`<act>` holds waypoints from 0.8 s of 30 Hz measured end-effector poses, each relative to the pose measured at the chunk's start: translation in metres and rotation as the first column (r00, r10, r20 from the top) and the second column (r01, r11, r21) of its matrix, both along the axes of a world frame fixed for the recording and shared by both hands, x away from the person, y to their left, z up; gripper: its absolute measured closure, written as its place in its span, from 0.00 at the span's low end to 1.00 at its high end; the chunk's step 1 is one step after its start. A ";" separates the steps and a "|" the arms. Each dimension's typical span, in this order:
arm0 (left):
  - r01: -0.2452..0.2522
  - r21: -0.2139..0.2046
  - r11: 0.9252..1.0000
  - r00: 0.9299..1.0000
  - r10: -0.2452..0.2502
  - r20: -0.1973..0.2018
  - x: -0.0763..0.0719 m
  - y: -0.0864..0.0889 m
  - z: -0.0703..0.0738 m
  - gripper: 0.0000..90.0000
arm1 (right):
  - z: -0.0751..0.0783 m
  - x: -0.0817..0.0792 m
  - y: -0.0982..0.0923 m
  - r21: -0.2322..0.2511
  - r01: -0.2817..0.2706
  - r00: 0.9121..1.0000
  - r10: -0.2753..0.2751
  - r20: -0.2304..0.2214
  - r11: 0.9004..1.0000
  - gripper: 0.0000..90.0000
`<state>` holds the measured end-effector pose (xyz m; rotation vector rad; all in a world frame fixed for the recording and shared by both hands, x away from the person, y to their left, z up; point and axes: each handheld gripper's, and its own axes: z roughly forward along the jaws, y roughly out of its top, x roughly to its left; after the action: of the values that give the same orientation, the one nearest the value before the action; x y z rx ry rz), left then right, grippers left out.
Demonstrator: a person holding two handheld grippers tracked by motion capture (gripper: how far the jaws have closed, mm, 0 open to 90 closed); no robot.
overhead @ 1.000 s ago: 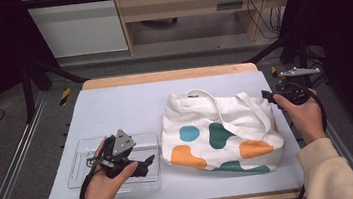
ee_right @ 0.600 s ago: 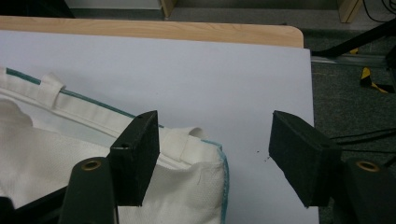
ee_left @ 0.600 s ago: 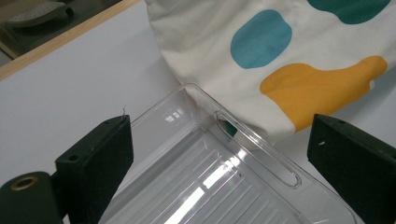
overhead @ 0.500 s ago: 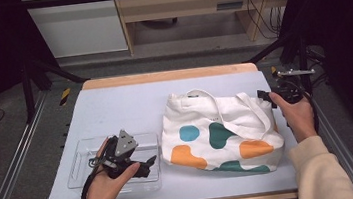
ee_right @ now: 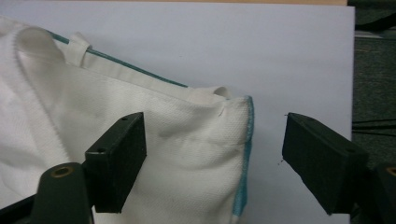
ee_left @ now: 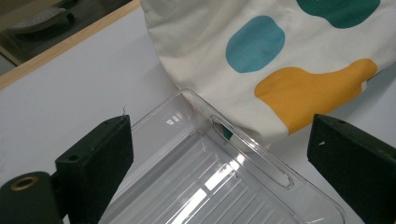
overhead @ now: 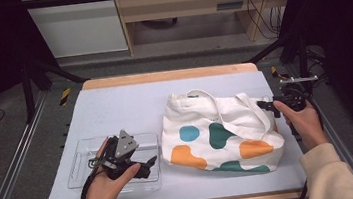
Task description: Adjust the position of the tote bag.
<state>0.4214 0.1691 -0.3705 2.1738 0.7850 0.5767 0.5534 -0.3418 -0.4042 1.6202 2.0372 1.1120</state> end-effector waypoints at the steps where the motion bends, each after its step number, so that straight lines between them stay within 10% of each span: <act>1: 0.002 0.002 1.000 1.000 -0.002 -0.002 0.000 0.000 0.000 0.08 | -0.002 0.002 0.001 0.007 -0.004 1.000 0.004 -0.003 1.000 0.25; 14: 0.000 -0.002 1.000 1.000 0.000 -0.002 0.003 -0.003 0.000 0.08 | -0.006 -0.010 0.010 -0.026 -0.032 0.999 0.033 0.037 0.999 0.83; 24: 0.004 -0.017 1.000 1.000 -0.004 0.011 0.015 -0.022 0.012 0.09 | 0.021 -0.052 0.021 -0.034 -0.042 0.981 0.048 0.187 0.999 0.87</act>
<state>0.4367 0.1471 -0.3587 2.1550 0.7766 0.5772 0.5010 -0.3213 -0.3827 1.4035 1.9674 1.1949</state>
